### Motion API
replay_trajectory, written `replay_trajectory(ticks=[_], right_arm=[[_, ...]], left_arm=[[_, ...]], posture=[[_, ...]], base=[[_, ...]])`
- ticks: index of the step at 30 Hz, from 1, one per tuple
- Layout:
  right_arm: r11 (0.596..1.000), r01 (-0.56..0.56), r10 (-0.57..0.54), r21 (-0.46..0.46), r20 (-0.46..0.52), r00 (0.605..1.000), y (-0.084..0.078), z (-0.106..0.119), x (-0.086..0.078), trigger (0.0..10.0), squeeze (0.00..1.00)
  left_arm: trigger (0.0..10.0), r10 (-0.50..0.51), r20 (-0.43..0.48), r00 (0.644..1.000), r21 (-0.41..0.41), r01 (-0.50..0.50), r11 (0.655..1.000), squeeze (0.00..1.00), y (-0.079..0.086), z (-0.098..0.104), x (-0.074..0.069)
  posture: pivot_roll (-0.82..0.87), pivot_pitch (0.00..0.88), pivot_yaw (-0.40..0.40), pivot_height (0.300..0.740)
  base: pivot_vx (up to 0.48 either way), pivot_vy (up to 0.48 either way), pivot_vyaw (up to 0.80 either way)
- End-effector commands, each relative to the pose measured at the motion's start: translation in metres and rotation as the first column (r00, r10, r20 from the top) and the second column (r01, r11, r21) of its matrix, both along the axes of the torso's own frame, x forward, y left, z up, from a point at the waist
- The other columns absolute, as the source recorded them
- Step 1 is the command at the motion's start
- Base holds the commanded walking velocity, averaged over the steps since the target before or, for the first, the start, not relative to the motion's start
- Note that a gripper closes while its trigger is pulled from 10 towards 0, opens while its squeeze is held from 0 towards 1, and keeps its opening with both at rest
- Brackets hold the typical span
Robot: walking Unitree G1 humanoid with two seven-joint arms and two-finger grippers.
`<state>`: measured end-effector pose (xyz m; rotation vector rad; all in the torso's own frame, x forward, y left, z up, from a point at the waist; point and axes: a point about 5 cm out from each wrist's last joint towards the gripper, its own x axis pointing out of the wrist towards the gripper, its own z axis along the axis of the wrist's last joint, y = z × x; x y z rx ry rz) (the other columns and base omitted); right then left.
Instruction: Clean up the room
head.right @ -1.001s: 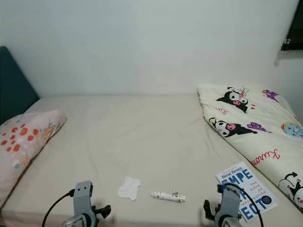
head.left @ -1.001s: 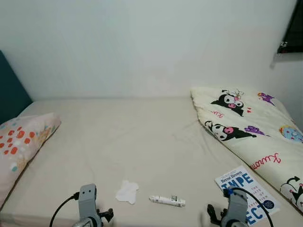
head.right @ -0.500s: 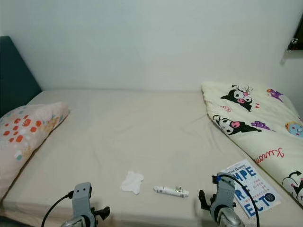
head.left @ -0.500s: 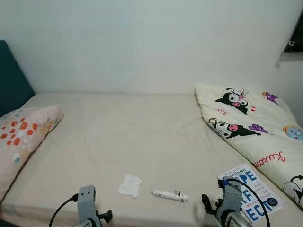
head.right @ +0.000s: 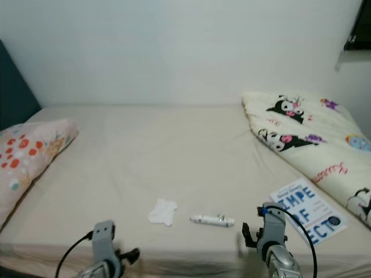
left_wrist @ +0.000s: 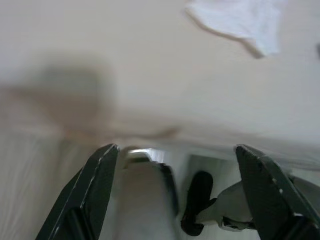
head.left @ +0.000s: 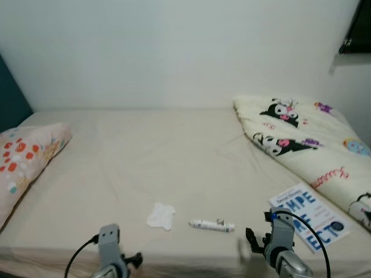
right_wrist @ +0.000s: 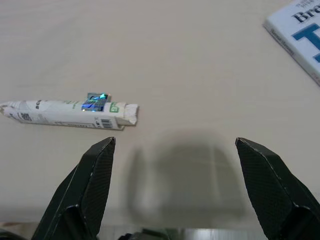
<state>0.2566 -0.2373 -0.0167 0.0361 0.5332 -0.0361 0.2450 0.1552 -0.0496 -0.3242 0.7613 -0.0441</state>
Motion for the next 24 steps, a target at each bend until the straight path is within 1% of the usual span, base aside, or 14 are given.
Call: replay_trajectory(ticks=[1,2,5,7,9,10,11,12,13,14,16,17,21,24], right_arm=[[0.999,-0.043,0.044,-0.019,0.057,0.997,0.005,0.009,0.009,10.0,0.00],[0.999,-0.048,0.049,-0.016,0.082,0.995,0.008,0.013,0.013,10.0,0.00],[0.999,-0.051,0.052,-0.013,0.097,0.994,0.009,0.015,0.015,10.0,0.00],[0.998,-0.057,0.058,-0.012,0.115,0.992,0.012,0.018,0.018,10.0,0.00],[0.997,-0.073,0.074,-0.012,0.138,0.988,0.017,0.021,0.020,10.0,0.00],[0.997,-0.073,0.074,-0.012,0.138,0.988,0.017,0.021,0.020,10.0,0.00],[0.997,-0.077,0.078,-0.012,0.144,0.987,0.019,0.021,0.021,10.0,0.00],[0.997,-0.078,0.078,-0.012,0.145,0.986,0.020,0.021,0.020,10.0,0.00],[0.997,-0.078,0.078,-0.012,0.145,0.986,0.020,0.021,0.020,10.0,0.00],[0.997,-0.076,0.077,-0.015,0.145,0.986,0.020,0.021,0.020,10.0,0.00],[0.997,-0.071,0.073,-0.017,0.148,0.986,0.021,0.021,0.019,10.0,0.00],[0.997,-0.069,0.071,-0.017,0.150,0.986,0.021,0.021,0.019,10.0,0.00],[0.998,-0.058,0.060,-0.017,0.143,0.988,0.023,0.021,0.018,10.0,0.00],[0.999,-0.038,0.039,-0.009,0.154,0.987,0.023,0.025,0.018,10.0,0.00]], left_arm=[[10.0,-0.053,0.084,0.995,-0.011,0.055,0.998,0.00,-0.008,0.013,0.015],[10.0,-0.065,0.130,0.989,-0.006,0.066,0.998,0.00,-0.011,0.021,0.025],[10.0,-0.071,0.159,0.985,-0.001,0.072,0.997,0.00,-0.012,0.026,0.031],[10.0,-0.093,0.209,0.973,0.043,0.086,0.995,0.00,-0.012,0.036,0.041],[10.0,-0.213,0.330,0.919,0.195,0.155,0.969,0.00,-0.016,0.061,0.064],[10.0,-0.213,0.330,0.919,0.195,0.155,0.969,0.00,-0.016,0.061,0.064],[10.0,-0.261,0.363,0.894,0.245,0.179,0.953,0.00,-0.018,0.069,0.070],[10.0,-0.347,0.380,0.857,0.323,0.228,0.918,0.00,-0.023,0.075,0.074],[10.0,-0.347,0.380,0.857,0.323,0.228,0.918,0.00,-0.023,0.075,0.074],[10.0,-0.455,0.373,0.809,0.426,0.286,0.858,0.00,-0.029,0.077,0.074],[10.0,-0.575,0.341,0.744,0.541,0.345,0.767,0.00,-0.035,0.077,0.072],[10.0,-0.596,0.330,0.732,0.562,0.355,0.747,0.00,-0.036,0.075,0.070],[10.0,-0.614,0.295,0.732,0.561,0.388,0.731,0.00,-0.041,0.068,0.065],[10.0,-0.579,0.290,0.762,0.545,0.366,0.755,0.00,-0.040,0.067,0.065]], posture=[[-0.04,0.000,0.062,0.600],[-0.04,0.000,0.069,0.600],[-0.04,0.000,0.071,0.600],[-0.04,0.000,0.076,0.600],[-0.03,0.000,0.081,0.600],[-0.03,0.000,0.081,0.600],[-0.03,0.000,0.082,0.600],[-0.03,0.000,0.084,0.600],[-0.03,0.000,0.084,0.600],[-0.03,0.000,0.088,0.600],[-0.04,0.000,0.089,0.600],[-0.04,0.000,0.089,0.600],[-0.05,0.000,0.095,0.600],[-0.06,0.000,0.098,0.595]], base=[[0.000,0.000,0.00],[0.000,0.000,0.00],[0.000,0.000,0.00],[0.000,0.000,0.00],[0.000,0.000,0.00],[0.000,0.000,0.00],[0.000,0.000,0.00],[0.000,0.000,0.00],[0.000,0.000,0.00],[0.000,0.000,0.00],[0.000,0.000,0.00],[0.000,0.000,0.00],[0.000,0.000,0.00],[0.000,0.000,0.00]])
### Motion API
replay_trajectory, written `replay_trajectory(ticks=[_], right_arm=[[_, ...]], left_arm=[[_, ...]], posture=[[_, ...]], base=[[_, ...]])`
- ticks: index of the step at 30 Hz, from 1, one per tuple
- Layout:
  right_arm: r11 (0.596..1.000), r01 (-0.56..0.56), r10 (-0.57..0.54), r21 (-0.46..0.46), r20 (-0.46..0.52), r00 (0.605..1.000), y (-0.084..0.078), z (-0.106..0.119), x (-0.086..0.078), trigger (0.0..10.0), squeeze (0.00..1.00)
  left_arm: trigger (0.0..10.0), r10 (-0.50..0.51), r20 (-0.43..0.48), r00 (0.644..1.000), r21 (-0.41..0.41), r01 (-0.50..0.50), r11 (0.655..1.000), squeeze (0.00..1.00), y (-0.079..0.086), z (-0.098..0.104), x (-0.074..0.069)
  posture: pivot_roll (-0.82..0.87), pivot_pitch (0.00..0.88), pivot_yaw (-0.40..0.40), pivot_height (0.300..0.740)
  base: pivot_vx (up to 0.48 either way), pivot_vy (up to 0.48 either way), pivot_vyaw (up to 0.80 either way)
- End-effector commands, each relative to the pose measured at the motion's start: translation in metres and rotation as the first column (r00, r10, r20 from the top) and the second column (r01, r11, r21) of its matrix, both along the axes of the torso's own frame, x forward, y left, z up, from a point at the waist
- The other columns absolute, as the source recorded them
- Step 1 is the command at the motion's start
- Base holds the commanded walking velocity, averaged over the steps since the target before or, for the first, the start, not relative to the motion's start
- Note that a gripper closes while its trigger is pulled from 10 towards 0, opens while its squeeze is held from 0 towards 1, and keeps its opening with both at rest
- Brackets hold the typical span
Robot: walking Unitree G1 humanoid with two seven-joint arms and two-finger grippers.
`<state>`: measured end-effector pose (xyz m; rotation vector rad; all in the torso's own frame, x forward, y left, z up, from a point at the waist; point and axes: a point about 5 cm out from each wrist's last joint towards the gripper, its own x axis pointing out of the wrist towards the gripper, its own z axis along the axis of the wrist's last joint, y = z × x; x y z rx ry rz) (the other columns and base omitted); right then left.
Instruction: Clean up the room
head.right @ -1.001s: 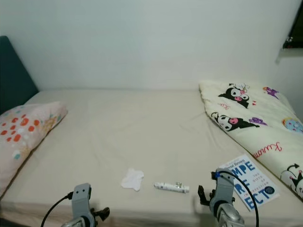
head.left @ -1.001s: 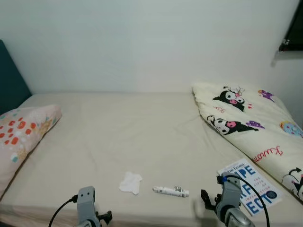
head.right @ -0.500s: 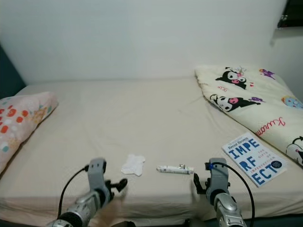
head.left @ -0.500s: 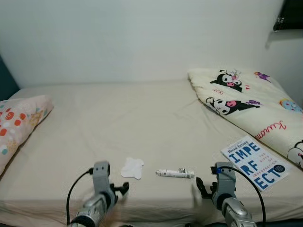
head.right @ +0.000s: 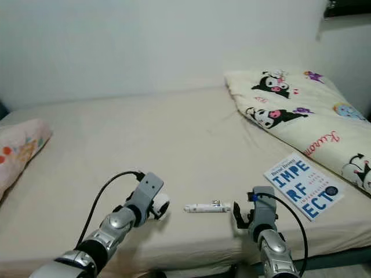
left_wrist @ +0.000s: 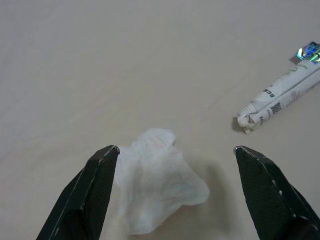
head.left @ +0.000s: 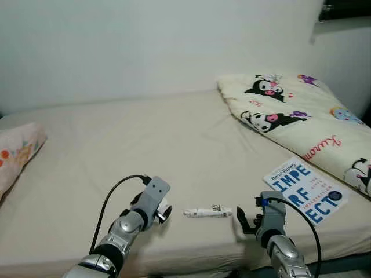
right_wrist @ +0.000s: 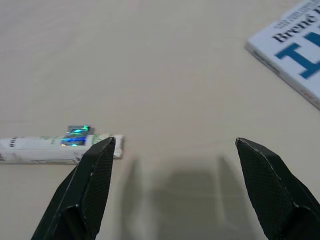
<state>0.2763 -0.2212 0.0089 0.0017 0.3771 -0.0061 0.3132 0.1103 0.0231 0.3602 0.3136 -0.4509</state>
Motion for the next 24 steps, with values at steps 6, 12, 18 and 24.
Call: replay_trajectory(ticks=[6,12,18,24], right_arm=[[0.999,-0.004,0.001,0.046,0.065,0.998,0.007,0.011,-0.006,10.0,0.00],[0.999,-0.009,0.002,0.052,0.126,0.992,0.010,0.027,-0.011,10.0,0.00],[0.996,-0.048,0.028,0.076,0.250,0.968,0.021,0.064,-0.007,10.0,0.00],[0.994,-0.081,0.052,0.076,0.328,0.943,0.026,0.096,0.001,10.0,0.00]], left_arm=[[10.0,0.203,-0.106,0.973,-0.045,-0.209,0.977,0.00,0.018,-0.010,-0.001],[10.0,0.295,-0.178,0.939,-0.139,-0.321,0.937,0.00,0.022,-0.009,0.002],[10.0,0.330,-0.158,0.931,-0.147,-0.352,0.924,0.00,0.028,0.005,0.015],[10.0,0.339,-0.153,0.928,-0.123,-0.358,0.926,0.00,0.028,0.006,0.017]], posture=[[-0.09,0.022,0.107,0.570],[-0.12,0.082,0.115,0.550],[-0.14,0.119,0.117,0.526],[-0.16,0.143,0.115,0.526]], base=[[0.000,0.000,0.00],[0.000,0.000,0.00],[0.000,0.000,0.00],[0.000,0.000,0.00]])
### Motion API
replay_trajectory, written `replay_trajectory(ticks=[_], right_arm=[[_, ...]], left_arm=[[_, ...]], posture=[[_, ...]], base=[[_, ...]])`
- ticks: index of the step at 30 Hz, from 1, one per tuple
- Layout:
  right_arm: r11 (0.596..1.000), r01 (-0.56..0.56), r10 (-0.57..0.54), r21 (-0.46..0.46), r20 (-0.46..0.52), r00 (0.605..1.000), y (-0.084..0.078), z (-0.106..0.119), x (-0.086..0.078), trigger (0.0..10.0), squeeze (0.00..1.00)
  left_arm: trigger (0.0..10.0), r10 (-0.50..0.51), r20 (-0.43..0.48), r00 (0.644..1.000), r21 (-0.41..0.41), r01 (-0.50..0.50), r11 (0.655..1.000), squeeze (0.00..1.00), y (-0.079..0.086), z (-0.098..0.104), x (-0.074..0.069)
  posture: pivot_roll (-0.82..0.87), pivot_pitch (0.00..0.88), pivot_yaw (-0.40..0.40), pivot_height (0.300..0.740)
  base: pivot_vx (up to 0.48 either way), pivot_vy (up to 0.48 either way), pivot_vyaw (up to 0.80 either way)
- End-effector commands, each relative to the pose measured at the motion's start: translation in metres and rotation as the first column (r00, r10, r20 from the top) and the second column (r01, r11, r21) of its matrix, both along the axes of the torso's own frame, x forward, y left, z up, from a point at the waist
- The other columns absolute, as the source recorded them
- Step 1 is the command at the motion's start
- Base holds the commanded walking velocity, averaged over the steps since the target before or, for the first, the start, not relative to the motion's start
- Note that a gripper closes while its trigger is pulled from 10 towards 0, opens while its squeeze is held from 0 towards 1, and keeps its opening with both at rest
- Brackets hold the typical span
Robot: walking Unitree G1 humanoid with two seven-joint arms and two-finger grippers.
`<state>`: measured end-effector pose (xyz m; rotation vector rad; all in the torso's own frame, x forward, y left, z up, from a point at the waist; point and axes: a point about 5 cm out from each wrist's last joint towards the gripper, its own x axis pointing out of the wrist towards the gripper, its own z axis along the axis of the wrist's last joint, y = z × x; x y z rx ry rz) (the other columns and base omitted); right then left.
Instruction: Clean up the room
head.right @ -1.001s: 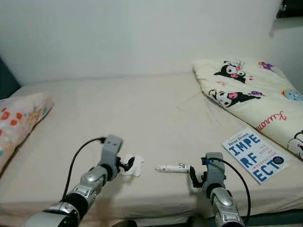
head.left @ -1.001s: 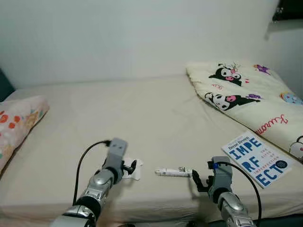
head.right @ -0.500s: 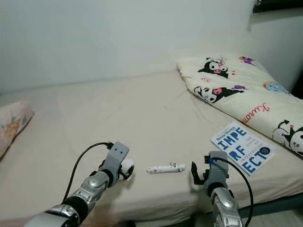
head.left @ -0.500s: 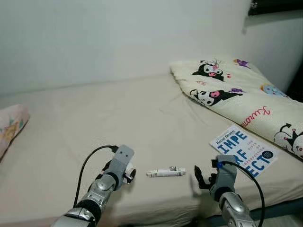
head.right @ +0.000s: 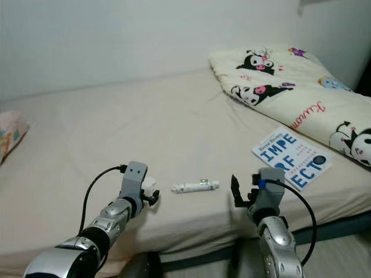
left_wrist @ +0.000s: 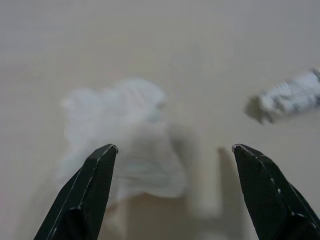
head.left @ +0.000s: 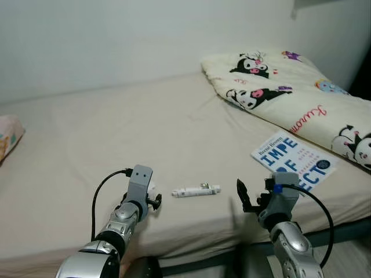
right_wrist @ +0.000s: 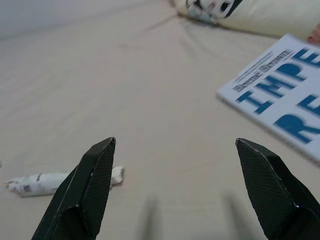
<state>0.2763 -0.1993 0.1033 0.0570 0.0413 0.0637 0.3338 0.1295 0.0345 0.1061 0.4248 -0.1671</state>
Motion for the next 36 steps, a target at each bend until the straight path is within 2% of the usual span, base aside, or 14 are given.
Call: replay_trajectory(ticks=[1,3,6,11,14,18,24,28,29,30,32,34,36], right_arm=[[1.000,-0.018,0.018,0.019,-0.001,1.000,0.005,0.005,0.002,10.0,0.00],[1.000,-0.021,0.021,0.020,-0.004,1.000,0.006,0.008,0.001,10.0,0.00],[0.999,-0.043,0.043,0.020,0.010,0.999,0.009,0.021,0.012,10.0,0.00],[0.998,-0.062,0.062,0.018,0.038,0.997,0.014,0.033,0.024,10.0,0.00],[0.996,-0.083,0.081,0.027,0.065,0.995,0.020,0.044,0.032,10.0,0.00],[0.991,-0.125,0.121,0.041,0.101,0.988,0.036,0.059,0.041,10.0,0.00],[0.988,-0.150,0.145,0.044,0.095,0.985,0.047,0.063,0.039,10.0,0.00],[0.986,-0.156,0.150,0.063,0.095,0.984,0.052,0.067,0.033,10.0,0.00],[0.986,-0.156,0.150,0.063,0.095,0.984,0.052,0.067,0.033,10.0,0.00],[0.986,-0.152,0.146,0.068,0.093,0.985,0.051,0.068,0.030,10.0,0.00],[0.986,-0.148,0.141,0.074,0.092,0.986,0.050,0.069,0.027,10.0,0.00],[0.986,-0.148,0.141,0.074,0.092,0.986,0.050,0.069,0.027,10.0,0.00],[0.986,-0.147,0.140,0.076,0.093,0.986,0.050,0.071,0.025,10.0,0.00]], left_arm=[[10.0,0.022,-0.037,0.999,0.032,-0.020,0.999,0.00,0.009,-0.007,-0.005],[10.0,0.023,-0.042,0.999,0.037,-0.021,0.999,0.00,0.009,-0.009,-0.006],[10.0,0.061,-0.071,0.996,0.091,-0.054,0.994,0.00,0.017,-0.019,-0.015],[10.0,0.122,-0.048,0.991,0.136,-0.115,0.984,0.00,0.029,-0.018,-0.015],[10.0,0.161,0.002,0.987,0.170,-0.159,0.973,0.00,0.038,-0.010,-0.009],[10.0,0.198,0.136,0.971,0.197,-0.223,0.955,0.00,0.047,0.023,0.014],[10.0,0.215,0.176,0.961,0.222,-0.251,0.942,0.00,0.051,0.035,0.022],[10.0,0.314,0.136,0.940,0.240,-0.338,0.910,0.00,0.073,0.032,0.018],[10.0,0.314,0.136,0.940,0.240,-0.338,0.910,0.00,0.073,0.032,0.018],[10.0,0.349,0.116,0.930,0.262,-0.368,0.892,0.00,0.085,0.029,0.014],[10.0,0.384,0.102,0.918,0.282,-0.397,0.874,0.00,0.096,0.027,0.011],[10.0,0.384,0.102,0.918,0.282,-0.397,0.874,0.00,0.096,0.027,0.011],[10.0,0.414,0.100,0.905,0.298,-0.424,0.855,0.00,0.106,0.027,0.008]], posture=[[-0.16,0.147,0.113,0.526],[-0.16,0.148,0.113,0.526],[-0.15,0.164,0.107,0.526],[-0.14,0.185,0.107,0.526],[-0.14,0.197,0.105,0.526],[-0.13,0.227,0.103,0.526],[-0.13,0.251,0.100,0.526],[-0.15,0.292,0.099,0.526],[-0.15,0.292,0.099,0.526],[-0.15,0.304,0.098,0.526],[-0.16,0.313,0.097,0.526],[-0.16,0.313,0.097,0.526],[-0.16,0.327,0.095,0.526]], base=[[0.000,0.000,0.00],[0.000,0.000,0.00],[0.000,0.000,0.00],[0.000,0.000,0.00],[0.000,0.000,0.00],[0.000,0.000,0.00],[0.000,0.000,0.00],[0.000,0.000,0.00],[0.000,0.000,0.00],[0.000,0.000,0.00],[0.000,0.000,0.00],[0.000,0.000,0.00],[0.000,0.000,0.00]])
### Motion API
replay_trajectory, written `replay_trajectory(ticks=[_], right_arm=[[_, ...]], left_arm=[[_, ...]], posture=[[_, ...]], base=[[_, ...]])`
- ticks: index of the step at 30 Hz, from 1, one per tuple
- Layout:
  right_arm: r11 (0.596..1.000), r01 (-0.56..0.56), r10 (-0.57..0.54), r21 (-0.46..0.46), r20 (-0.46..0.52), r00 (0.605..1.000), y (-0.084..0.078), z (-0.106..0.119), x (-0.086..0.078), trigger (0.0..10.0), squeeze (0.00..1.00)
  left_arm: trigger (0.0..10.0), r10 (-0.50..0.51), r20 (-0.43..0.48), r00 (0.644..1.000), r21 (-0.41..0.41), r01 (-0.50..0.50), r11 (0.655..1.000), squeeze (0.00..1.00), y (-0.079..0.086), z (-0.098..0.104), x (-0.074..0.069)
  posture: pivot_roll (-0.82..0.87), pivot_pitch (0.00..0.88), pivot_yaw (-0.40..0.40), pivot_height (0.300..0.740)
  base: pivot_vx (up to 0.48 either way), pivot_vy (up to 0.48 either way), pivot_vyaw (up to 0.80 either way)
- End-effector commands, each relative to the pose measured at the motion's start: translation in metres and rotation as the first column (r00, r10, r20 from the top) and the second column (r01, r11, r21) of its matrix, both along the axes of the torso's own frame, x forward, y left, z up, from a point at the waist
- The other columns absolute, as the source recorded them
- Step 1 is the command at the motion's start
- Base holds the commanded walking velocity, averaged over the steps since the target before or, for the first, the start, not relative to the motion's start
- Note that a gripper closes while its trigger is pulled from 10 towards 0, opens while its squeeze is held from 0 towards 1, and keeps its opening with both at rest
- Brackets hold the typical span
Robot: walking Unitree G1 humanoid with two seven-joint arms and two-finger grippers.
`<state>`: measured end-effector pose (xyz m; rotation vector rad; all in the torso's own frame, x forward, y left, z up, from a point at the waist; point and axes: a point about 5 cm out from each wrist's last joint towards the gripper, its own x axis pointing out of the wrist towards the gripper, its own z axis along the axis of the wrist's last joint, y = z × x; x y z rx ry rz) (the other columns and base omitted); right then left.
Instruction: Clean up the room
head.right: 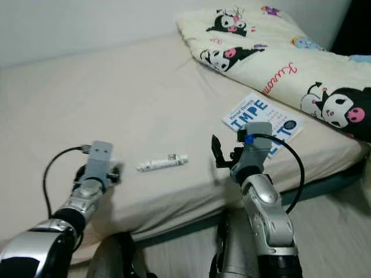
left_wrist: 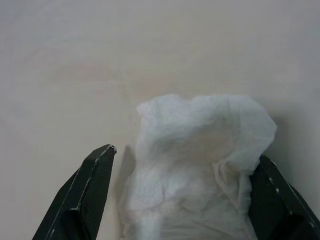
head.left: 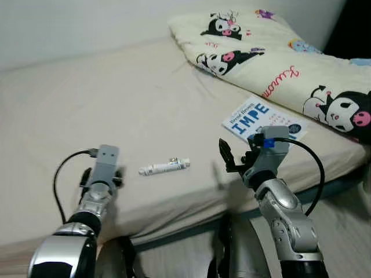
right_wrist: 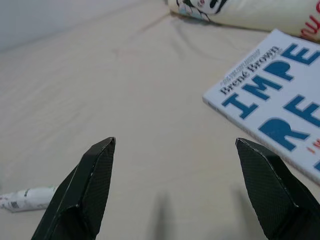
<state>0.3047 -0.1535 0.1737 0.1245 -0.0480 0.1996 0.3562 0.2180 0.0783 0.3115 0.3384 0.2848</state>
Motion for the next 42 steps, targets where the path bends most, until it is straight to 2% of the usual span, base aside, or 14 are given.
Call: replay_trajectory(ticks=[1,2,3,4,9,19,23,27,30,32,33,38,40,42], right_arm=[[1.000,-0.016,0.016,0.009,-0.002,1.000,0.004,0.002,-0.005,10.0,0.00],[1.000,-0.018,0.018,0.010,-0.001,1.000,0.005,0.003,-0.006,10.0,0.00],[1.000,-0.030,0.030,0.002,-0.005,1.000,0.006,0.004,-0.006,10.0,0.00],[0.999,-0.045,0.045,-0.017,-0.010,0.999,0.008,0.004,-0.004,10.0,0.00],[0.997,-0.053,0.052,-0.048,-0.015,0.999,0.008,0.006,0.002,10.0,0.00],[0.972,-0.054,0.052,-0.231,-0.015,0.999,-0.002,0.017,0.038,10.0,0.00],[0.948,-0.101,0.100,-0.301,-0.019,0.995,-0.017,0.018,0.058,10.0,0.00],[0.934,-0.150,0.151,-0.325,-0.023,0.988,-0.018,0.021,0.070,10.0,0.00],[0.913,-0.310,0.316,-0.264,-0.021,0.948,-0.002,0.030,0.082,10.0,0.00],[0.906,-0.351,0.357,-0.235,-0.018,0.934,0.002,0.032,0.084,10.0,0.00],[0.867,-0.462,0.466,-0.187,-0.026,0.885,0.015,0.034,0.084,10.0,0.00],[0.781,-0.603,0.598,-0.165,-0.085,0.797,0.032,0.028,0.083,10.0,0.00],[0.698,-0.670,0.643,-0.253,-0.189,0.742,0.039,0.012,0.082,10.0,0.00],[0.664,-0.689,0.652,-0.290,-0.228,0.723,0.040,0.007,0.081,10.0,0.00]], left_arm=[[10.0,0.094,-0.081,0.992,0.015,-0.093,0.996,0.00,0.025,-0.016,-0.016],[10.0,0.112,-0.079,0.991,0.013,-0.112,0.994,0.00,0.029,-0.016,-0.017],[7.6,0.129,-0.076,0.989,0.007,-0.129,0.992,0.00,0.033,-0.015,-0.018],[0.0,0.139,-0.075,0.988,-0.017,-0.140,0.990,0.00,0.036,-0.014,-0.018],[0.0,0.126,-0.075,0.989,-0.047,-0.129,0.990,0.00,0.034,-0.015,-0.018],[0.0,0.076,-0.090,0.993,-0.198,-0.093,0.976,0.00,0.027,-0.035,-0.030],[0.0,0.074,0.017,0.997,-0.371,-0.062,0.926,0.00,0.024,-0.026,-0.024],[0.0,0.054,0.120,0.991,-0.423,0.002,0.906,0.00,0.025,-0.010,-0.016],[0.0,0.020,0.300,0.954,-0.467,0.129,0.875,0.00,0.032,0.024,-0.004],[0.0,0.006,0.334,0.942,-0.461,0.158,0.873,0.00,0.033,0.031,-0.003],[0.0,-0.026,0.405,0.914,-0.452,0.225,0.863,0.00,0.034,0.049,-0.001],[0.0,-0.073,0.492,0.867,-0.433,0.316,0.844,0.00,0.032,0.074,-0.004],[0.0,-0.143,0.537,0.832,-0.400,0.400,0.824,0.00,0.024,0.088,-0.012],[0.0,-0.167,0.548,0.820,-0.393,0.428,0.814,0.00,0.021,0.093,-0.016]], posture=[[-0.17,0.337,0.092,0.526],[-0.17,0.337,0.092,0.526],[-0.16,0.344,0.089,0.526],[-0.16,0.346,0.087,0.526],[-0.15,0.351,0.084,0.526],[-0.10,0.335,0.066,0.526],[-0.04,0.325,0.057,0.526],[0.02,0.319,0.050,0.526],[0.08,0.315,0.042,0.526],[0.08,0.315,0.042,0.526],[0.11,0.316,0.042,0.526],[0.16,0.319,0.040,0.526],[0.20,0.327,0.042,0.526],[0.21,0.329,0.043,0.526]], base=[[0.000,0.000,0.00],[0.000,0.000,0.00],[0.000,0.000,0.00],[0.000,0.000,0.00],[0.000,0.000,0.00],[0.000,0.000,0.00],[0.000,0.000,0.00],[0.000,0.000,0.00],[0.000,0.000,0.00],[0.000,0.000,0.00],[0.000,0.000,0.00],[0.000,0.000,0.00],[0.000,0.000,0.00],[0.000,0.000,0.00]])
